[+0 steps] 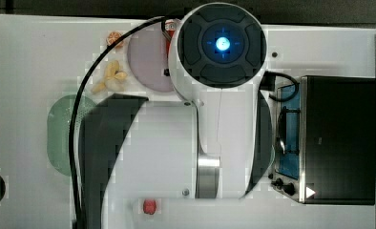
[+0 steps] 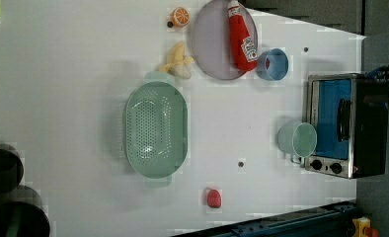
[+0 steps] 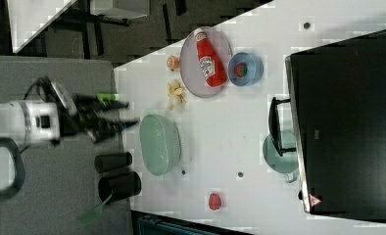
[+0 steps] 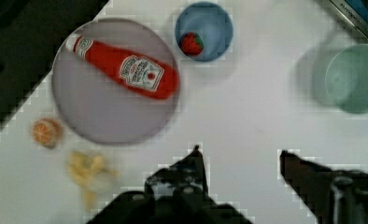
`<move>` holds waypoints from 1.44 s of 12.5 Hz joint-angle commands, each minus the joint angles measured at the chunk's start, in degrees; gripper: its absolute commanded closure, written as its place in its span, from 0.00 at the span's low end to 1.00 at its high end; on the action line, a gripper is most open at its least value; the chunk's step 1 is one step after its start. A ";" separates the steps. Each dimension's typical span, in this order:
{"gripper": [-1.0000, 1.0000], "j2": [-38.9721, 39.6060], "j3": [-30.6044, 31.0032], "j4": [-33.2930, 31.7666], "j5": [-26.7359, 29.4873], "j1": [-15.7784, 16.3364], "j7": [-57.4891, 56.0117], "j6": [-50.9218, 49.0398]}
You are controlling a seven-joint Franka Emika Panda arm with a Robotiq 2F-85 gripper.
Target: Drag strainer left to right.
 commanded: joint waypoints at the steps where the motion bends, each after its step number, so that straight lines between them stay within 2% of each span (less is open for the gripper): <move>1: 0.20 -28.14 -4.24 -14.36 -2.36 1.25 4.29 -14.15; 3: 0.00 -28.10 -4.22 -14.40 -2.36 1.26 4.29 -14.16; 6: 0.00 -26.78 -2.29 -14.53 -2.04 2.19 4.30 -12.57; 10: 0.00 -21.65 7.11 -15.94 -1.37 3.84 9.33 -7.06; 15: 0.00 -10.35 22.17 -17.58 -1.38 4.19 34.79 7.49; 18: 0.00 -1.85 28.41 -17.62 -1.42 4.26 51.98 15.89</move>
